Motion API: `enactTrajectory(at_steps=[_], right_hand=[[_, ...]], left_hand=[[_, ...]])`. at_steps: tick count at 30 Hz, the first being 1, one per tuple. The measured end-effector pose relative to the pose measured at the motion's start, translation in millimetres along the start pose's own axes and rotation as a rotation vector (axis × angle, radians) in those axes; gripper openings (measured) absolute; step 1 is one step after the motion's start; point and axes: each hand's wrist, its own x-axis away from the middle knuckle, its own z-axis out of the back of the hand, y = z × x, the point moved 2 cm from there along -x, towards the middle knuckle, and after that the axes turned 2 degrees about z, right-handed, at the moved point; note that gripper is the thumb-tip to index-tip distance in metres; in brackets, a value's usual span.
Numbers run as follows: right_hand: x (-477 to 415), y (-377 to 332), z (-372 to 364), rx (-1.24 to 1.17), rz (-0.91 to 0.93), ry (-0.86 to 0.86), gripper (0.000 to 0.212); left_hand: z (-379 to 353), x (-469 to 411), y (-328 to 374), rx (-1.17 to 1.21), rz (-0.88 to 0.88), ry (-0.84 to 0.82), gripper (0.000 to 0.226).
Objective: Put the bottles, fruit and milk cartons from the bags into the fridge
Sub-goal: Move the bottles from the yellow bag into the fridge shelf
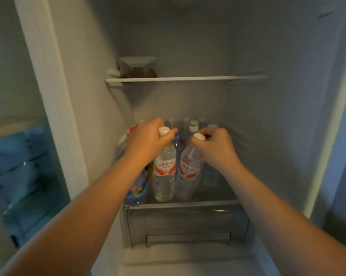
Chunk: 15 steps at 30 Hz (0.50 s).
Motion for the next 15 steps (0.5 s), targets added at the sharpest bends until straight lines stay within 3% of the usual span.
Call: enactTrajectory(at_steps=[5,11,15], right_hand=[[-19,10,-29,-0.025,0.002,-0.106,0.01],[-32,12,-48,-0.077,0.005,-0.2,0.015],[-29,22,-55,-0.13,-0.007,-0.293,0.024]], left_hand=[[-8,-6,-18,-0.055,0.072,-0.053,0.034],[-19,-8,-39,-0.152,0.13,-0.068,0.047],[-24,-2,-47,-0.204,0.102,0.022,0.048]])
